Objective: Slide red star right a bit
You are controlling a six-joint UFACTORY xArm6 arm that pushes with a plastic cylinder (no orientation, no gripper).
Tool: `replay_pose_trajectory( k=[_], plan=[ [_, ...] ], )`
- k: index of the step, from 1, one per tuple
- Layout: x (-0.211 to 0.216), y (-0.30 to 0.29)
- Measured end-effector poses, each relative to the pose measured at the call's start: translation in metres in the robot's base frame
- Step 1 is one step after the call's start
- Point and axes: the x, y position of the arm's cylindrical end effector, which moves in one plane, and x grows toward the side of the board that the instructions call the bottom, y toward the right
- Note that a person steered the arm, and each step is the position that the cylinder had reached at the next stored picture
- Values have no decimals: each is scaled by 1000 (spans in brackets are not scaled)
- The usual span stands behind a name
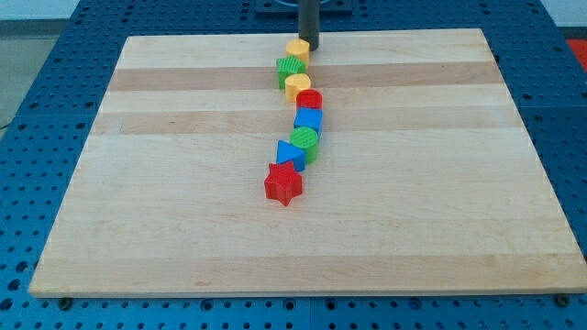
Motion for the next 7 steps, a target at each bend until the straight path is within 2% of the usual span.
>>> replay_pose_trajectory(
  k=[1,2,3,4,5,7],
  plan=[
    [0,-17],
    [-7,-4],
    [-29,-13],
    [-25,-63],
    [10,-115],
    [126,-134]
  ],
)
